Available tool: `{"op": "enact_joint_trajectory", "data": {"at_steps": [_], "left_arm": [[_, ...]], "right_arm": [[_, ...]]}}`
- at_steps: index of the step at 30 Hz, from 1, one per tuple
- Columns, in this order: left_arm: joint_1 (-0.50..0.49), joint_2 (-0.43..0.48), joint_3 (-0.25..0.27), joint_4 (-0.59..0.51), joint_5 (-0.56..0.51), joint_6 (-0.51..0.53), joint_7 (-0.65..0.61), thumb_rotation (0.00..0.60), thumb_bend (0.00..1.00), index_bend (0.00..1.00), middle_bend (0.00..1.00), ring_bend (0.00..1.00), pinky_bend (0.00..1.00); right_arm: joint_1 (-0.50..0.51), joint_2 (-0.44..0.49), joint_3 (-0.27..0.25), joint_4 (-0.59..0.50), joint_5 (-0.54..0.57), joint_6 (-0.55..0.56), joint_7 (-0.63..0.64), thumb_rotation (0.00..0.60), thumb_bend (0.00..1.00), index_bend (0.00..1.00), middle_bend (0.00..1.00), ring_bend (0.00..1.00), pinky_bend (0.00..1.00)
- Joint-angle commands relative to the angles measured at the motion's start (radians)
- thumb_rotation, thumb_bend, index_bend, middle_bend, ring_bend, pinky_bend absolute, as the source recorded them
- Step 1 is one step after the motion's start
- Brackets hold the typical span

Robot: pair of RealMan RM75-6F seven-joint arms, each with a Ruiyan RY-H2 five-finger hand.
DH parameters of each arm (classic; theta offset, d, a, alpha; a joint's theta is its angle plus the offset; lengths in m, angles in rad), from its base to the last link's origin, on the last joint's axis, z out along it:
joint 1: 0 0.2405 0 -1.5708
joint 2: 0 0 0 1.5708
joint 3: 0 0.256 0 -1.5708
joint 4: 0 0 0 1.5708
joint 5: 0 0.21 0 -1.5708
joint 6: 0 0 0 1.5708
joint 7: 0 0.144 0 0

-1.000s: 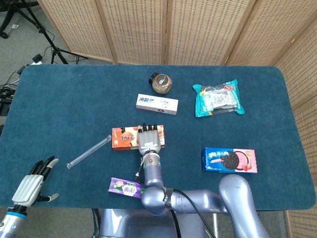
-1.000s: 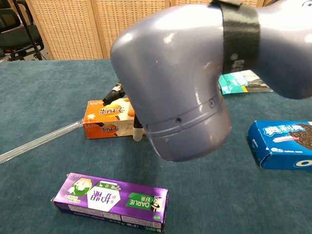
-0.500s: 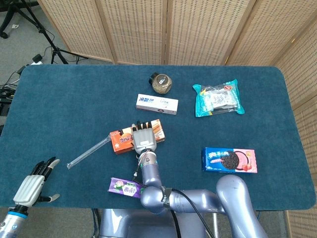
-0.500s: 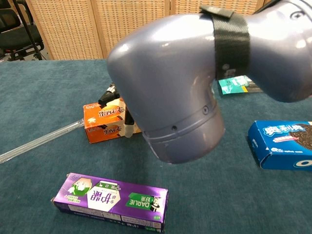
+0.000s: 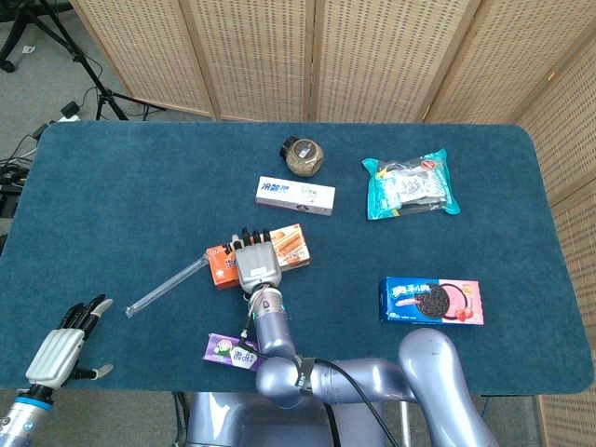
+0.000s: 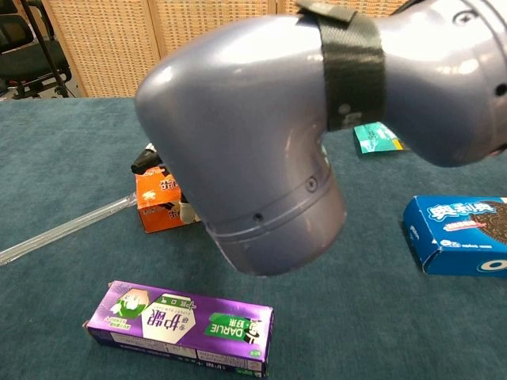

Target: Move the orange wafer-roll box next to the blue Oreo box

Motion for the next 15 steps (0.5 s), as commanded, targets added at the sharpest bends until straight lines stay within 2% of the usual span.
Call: {"op": "enact_joint_trajectory", "data": {"at_steps": [1,15], "left_arm": [[-0.001,0.0,0.0,0.0,0.0,-0.001,-0.001,0.6,0.11,0.0,0.0,0.1,0.01],[-0.008,0.003,0.002,-0.007,-0.006,-0.023,-0.003,0.6,0.11,0.0,0.0,0.1,0.0]], "right_arm": [[0.007,-0.008,-0.005,0.024,0.003,-0.022,0.002,0.6,0.14,0.01,0.0,0.0,0.0],[0.023,-0.018,-0.027,0.141,-0.019,-0.123,0.023,0.6,0.14,0.01,0.0,0.0,0.0]]}}
